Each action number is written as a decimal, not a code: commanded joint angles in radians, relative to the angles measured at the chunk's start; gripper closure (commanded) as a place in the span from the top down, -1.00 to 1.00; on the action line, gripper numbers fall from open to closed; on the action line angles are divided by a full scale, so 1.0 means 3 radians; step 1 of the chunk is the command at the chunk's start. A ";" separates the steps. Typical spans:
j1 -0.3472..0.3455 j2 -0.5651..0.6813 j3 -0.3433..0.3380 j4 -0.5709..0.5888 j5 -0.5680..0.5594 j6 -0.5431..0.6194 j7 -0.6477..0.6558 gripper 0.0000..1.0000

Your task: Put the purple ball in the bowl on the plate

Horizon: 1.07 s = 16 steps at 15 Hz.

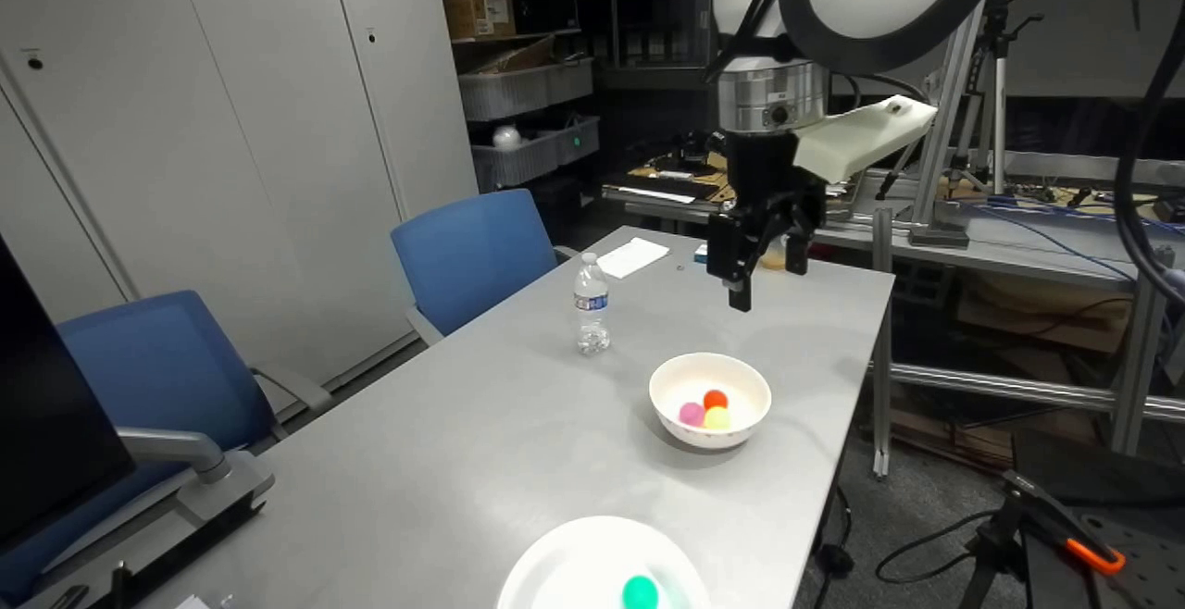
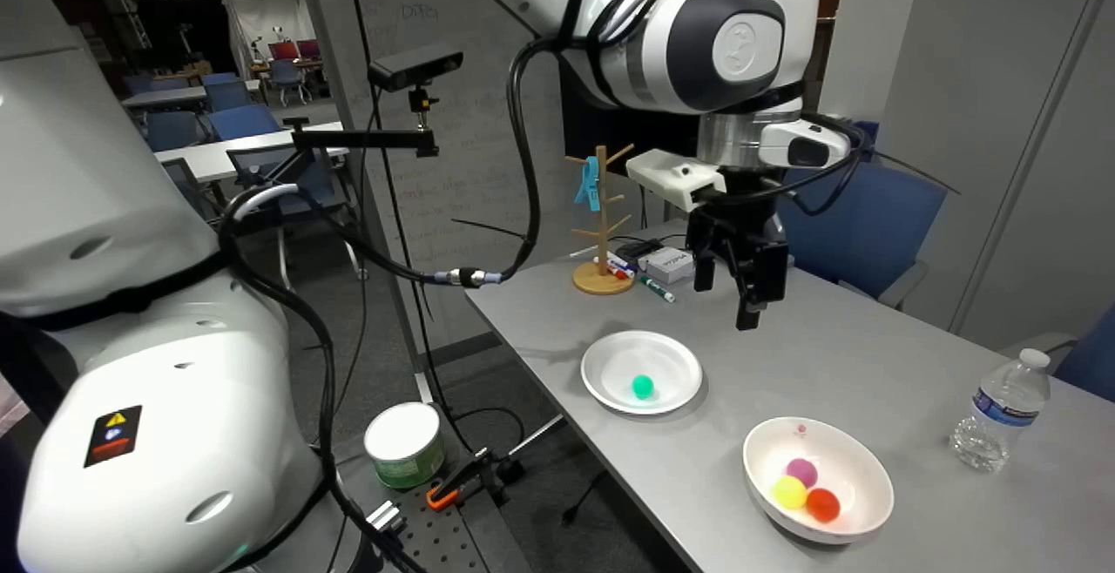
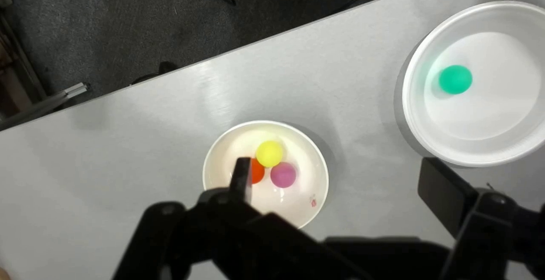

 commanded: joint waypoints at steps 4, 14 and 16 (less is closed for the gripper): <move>-0.0042 0.0256 -0.0210 -0.0047 0.0053 0.0513 -0.0655 1.00; -0.0083 0.0620 -0.0369 0.0000 0.0025 0.0712 -0.0761 1.00; -0.0083 0.0622 -0.0369 0.0009 0.0025 0.0712 -0.0761 1.00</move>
